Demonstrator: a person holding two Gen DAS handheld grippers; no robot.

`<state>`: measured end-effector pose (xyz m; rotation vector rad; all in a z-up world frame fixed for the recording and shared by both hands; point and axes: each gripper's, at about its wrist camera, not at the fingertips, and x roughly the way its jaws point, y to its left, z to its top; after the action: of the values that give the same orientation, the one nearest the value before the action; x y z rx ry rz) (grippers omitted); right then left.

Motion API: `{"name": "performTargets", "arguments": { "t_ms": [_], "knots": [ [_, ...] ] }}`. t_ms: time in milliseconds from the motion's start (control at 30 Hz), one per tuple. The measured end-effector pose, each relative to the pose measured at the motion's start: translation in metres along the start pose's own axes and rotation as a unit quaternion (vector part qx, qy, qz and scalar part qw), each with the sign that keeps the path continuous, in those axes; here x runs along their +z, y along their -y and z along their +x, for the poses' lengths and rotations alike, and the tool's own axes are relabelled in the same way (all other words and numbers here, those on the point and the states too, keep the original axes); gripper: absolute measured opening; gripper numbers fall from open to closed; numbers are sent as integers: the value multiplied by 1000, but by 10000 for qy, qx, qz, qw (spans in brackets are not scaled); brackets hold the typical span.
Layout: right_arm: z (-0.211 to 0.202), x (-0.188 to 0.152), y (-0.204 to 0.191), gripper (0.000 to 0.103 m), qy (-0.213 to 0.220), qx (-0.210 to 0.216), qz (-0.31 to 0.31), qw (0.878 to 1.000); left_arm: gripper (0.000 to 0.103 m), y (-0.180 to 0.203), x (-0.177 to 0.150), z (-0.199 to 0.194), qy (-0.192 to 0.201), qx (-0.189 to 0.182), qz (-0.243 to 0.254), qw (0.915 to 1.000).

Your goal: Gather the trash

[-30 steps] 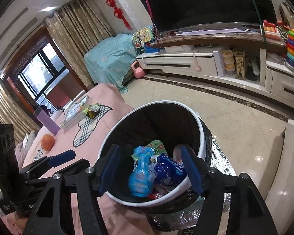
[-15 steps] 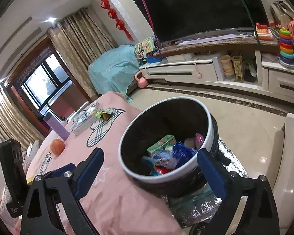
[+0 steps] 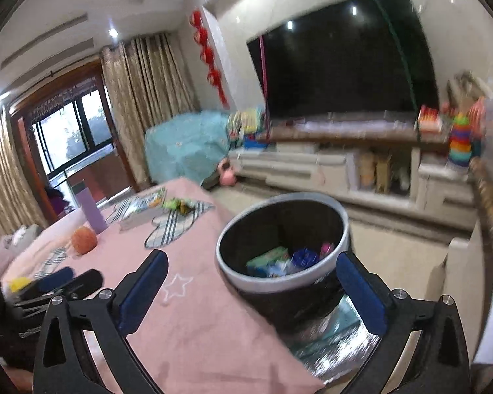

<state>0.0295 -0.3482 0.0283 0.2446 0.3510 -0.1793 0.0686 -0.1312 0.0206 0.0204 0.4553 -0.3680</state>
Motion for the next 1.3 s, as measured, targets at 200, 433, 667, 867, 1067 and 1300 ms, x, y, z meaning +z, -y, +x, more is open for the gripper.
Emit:
{"name": "performTargets", "arguments": {
  "t_ms": [200, 433, 667, 867, 1067, 1300],
  "knots": [
    [-13, -10, -13, 103, 563, -441, -404, 9966, 103, -7, -13, -8, 271, 280, 22, 9992],
    [-11, -23, -11, 103, 617, -557, -365, 9959, 103, -14, -24, -7, 247, 398, -50, 9989],
    [-14, -31, -14, 103, 579, -505, -391, 9963, 103, -18, -30, -18, 337, 538, -93, 9979],
    [-18, -33, -18, 103, 625, -459, -440, 9960, 103, -20, -34, -23, 393, 604, -80, 9974],
    [-18, -32, -17, 103, 626, -436, -444, 9961, 103, -24, -34, -26, 397, 615, -146, 9972],
    [-19, -31, -16, 103, 646, -419, -422, 9961, 103, -21, -35, -29, 466, 654, -88, 9967]
  ]
}}
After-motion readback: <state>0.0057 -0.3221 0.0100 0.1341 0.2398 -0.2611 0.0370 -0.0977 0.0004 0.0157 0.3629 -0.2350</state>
